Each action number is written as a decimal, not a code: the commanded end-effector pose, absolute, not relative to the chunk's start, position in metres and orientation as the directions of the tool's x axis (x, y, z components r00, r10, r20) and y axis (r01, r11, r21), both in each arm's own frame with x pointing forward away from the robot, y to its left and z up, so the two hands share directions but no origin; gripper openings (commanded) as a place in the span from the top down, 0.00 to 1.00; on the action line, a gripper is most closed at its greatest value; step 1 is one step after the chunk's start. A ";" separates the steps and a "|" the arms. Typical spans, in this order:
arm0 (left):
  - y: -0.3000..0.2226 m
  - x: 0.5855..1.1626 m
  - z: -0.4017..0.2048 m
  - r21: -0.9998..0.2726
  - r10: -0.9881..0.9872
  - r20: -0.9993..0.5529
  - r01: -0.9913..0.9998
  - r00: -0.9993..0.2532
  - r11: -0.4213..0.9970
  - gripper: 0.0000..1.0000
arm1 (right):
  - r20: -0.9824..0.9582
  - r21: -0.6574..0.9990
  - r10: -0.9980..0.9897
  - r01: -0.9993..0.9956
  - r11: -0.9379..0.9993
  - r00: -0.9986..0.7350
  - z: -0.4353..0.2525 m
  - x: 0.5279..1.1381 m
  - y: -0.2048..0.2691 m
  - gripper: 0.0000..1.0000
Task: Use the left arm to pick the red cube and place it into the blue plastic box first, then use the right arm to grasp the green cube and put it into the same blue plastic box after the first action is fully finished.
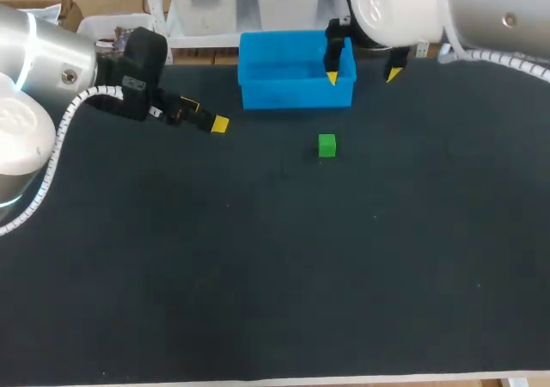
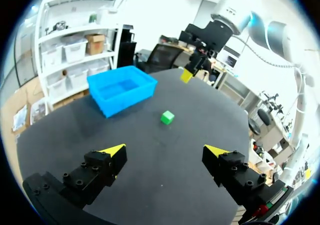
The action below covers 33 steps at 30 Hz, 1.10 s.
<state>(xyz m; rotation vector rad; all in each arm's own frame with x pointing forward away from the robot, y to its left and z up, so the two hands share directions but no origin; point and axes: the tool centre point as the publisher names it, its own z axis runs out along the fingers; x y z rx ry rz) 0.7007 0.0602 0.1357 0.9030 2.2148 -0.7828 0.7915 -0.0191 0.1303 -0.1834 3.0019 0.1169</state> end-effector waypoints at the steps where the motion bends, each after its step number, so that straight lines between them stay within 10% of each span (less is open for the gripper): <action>1: 0.061 0.700 0.134 -0.286 0.385 -0.724 0.757 -0.573 0.588 0.00 | -0.038 0.073 -0.130 -0.133 0.988 -0.991 0.129 0.798 -0.013 0.00; 33: 0.061 0.700 0.134 -0.286 0.385 -0.724 0.757 -0.573 0.588 0.00 | 0.030 0.082 -0.138 -0.135 0.988 -0.990 0.125 0.802 0.002 0.00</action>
